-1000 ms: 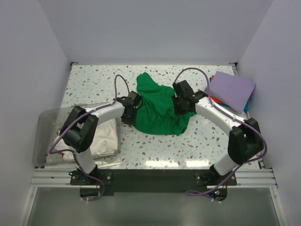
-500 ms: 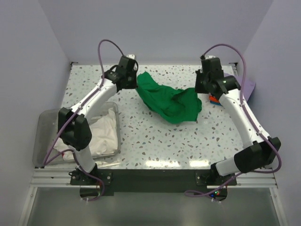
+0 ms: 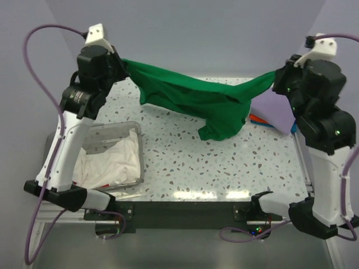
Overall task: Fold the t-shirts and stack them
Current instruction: Flatten the tshirt out
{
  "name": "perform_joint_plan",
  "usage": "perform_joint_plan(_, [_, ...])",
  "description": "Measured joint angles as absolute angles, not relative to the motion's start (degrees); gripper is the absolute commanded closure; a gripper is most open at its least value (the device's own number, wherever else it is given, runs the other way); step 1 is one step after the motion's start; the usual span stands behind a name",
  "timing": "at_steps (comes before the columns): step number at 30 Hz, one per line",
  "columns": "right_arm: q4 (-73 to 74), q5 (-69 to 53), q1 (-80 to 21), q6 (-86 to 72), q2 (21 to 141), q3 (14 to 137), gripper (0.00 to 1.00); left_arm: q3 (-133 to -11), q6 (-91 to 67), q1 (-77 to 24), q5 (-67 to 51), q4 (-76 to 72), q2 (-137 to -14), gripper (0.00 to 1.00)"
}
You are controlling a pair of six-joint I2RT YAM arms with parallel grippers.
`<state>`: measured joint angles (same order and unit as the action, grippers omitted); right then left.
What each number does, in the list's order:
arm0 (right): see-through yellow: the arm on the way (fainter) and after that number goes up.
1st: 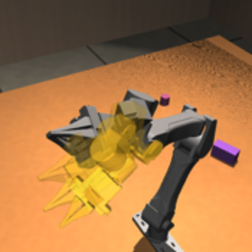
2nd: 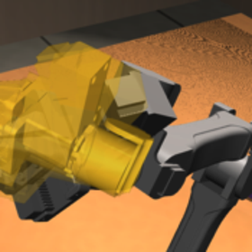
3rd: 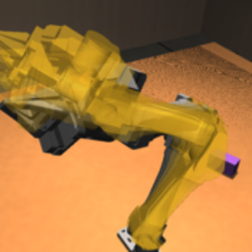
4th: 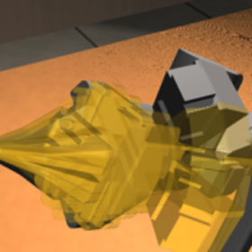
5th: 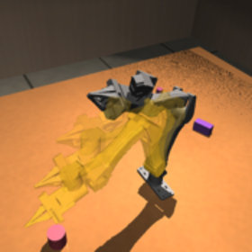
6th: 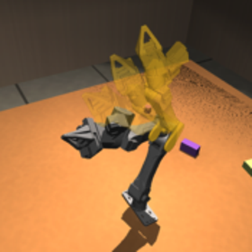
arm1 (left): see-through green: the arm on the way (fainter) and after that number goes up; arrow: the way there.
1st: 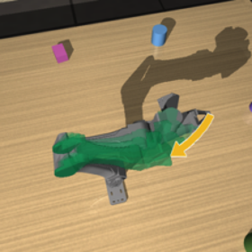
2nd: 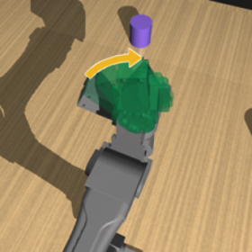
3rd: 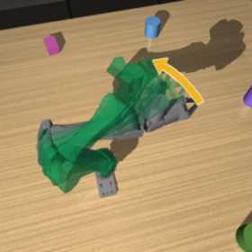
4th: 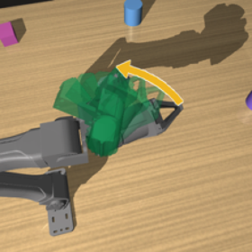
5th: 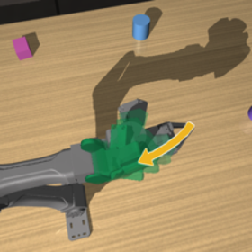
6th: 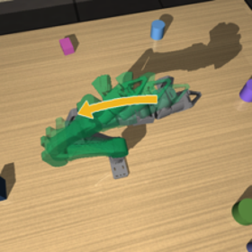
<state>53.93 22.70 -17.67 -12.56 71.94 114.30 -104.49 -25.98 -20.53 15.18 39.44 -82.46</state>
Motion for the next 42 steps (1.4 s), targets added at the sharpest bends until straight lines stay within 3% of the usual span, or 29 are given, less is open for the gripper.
perform_joint_plan(6, [50.68, 25.74, -17.67, -10.92, 64.71, 118.32, 1.0, -110.59, -25.87, -19.62, 19.66, 37.85, -74.06, 1.0])
perform_joint_plan(12, [44.18, 26.24, -17.67, -9.3, 65.82, 118.76, 1.0, -112.33, -25.76, -19.59, 17.67, 33.43, -75.09, 1.0])
perform_joint_plan(21, [36.95, 26.04, -16.71, -6.26, 85.25, 114.41, 1.0, -121.01, -24.88, -19.11, 8.49, 33.58, -101.3, 1.0])
perform_joint_plan(26, [38.92, 25.74, -15.49, -5.82, 97.69, 123.09, 1.0, -128.44, -24.91, -17.67, 5.06, 35.59, -110.37, 1.0])
perform_joint_plan(32, [37.82, 25.43, -15.35, -4.86, 98.3, 133.34, 1.0, -128.14, -24.93, -16.88, 3.31, 31.24, -105.65, 1.0])
perform_joint_plan(42, [29.45, 24.91, -15.33, -1.76, 79.46, 128.46, 1.0, -123.17, -24.64, -16.88, 5.58, 26.09, -84.79, 1.0])
